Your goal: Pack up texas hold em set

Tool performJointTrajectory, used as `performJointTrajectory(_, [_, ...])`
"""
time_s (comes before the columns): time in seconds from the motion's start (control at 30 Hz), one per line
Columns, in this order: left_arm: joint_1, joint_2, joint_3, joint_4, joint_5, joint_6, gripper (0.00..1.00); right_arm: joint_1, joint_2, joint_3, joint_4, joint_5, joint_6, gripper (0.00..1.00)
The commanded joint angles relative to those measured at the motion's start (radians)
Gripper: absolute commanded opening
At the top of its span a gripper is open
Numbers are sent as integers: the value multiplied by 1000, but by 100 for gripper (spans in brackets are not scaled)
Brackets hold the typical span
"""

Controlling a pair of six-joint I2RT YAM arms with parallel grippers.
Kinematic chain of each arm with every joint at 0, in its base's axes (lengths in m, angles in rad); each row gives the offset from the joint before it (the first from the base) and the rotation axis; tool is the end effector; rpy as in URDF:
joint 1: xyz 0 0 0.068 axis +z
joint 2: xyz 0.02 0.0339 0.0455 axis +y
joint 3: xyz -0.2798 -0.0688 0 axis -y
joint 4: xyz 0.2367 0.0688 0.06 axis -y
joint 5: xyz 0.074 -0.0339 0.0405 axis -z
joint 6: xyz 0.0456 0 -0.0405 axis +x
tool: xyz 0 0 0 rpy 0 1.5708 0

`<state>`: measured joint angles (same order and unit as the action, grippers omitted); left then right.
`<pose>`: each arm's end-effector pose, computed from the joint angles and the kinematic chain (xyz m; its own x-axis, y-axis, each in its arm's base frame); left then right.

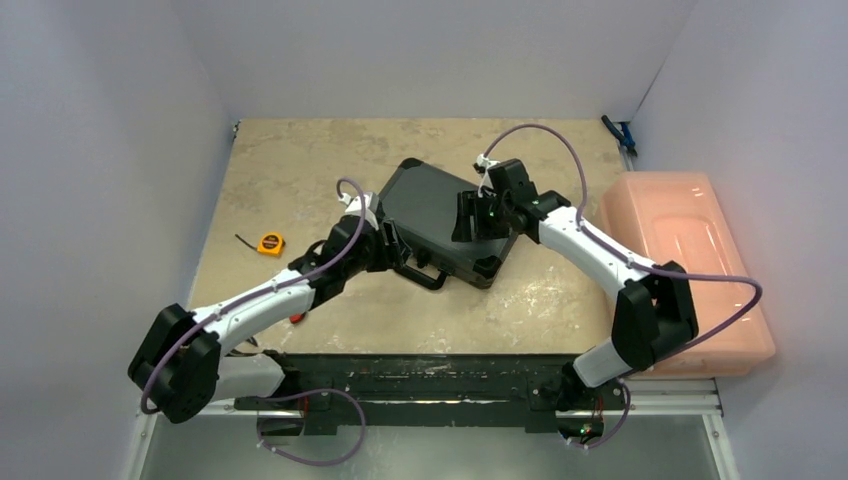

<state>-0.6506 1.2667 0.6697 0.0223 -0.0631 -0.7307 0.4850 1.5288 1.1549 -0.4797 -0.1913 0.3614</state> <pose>0.2134 -0.1588 0.2321 -0.6974 -0.3062 -0.6479 0.1301 0.8350 -0.5347 0.2866 0.1609 0.2729 -0.8246 -0.0422 -0.5641 -0.2958 0.8822 0.3664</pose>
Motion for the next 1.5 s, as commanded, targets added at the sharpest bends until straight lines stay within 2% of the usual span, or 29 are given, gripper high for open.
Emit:
performJointTrajectory(0.0, [0,-97,-11,-70,-79,40,68,-1,-83,86,-45,30,-19,73])
performJointTrajectory(0.13, [2,-169,-13,-112,-122,58,81,-1,-128,116,-48,27,-17,86])
performJointTrajectory(0.27, [2,-238,-9,-148,-151,83,89,-1,-175,140,-39,24,-16,99])
performJointTrajectory(0.47, [3,-339,51,-255,-210,156,96,-2,-263,149,-9,33,-16,99])
performJointTrajectory(1.0, [4,-617,221,-547,-442,410,97,-1,-570,-22,157,234,28,99])
performJointTrajectory(1.27, [3,-734,193,-656,-583,537,97,-2,-744,-196,235,290,55,99])
performJointTrajectory(1.47, [4,-824,106,-635,-592,562,99,-1,-845,-289,241,296,85,99])
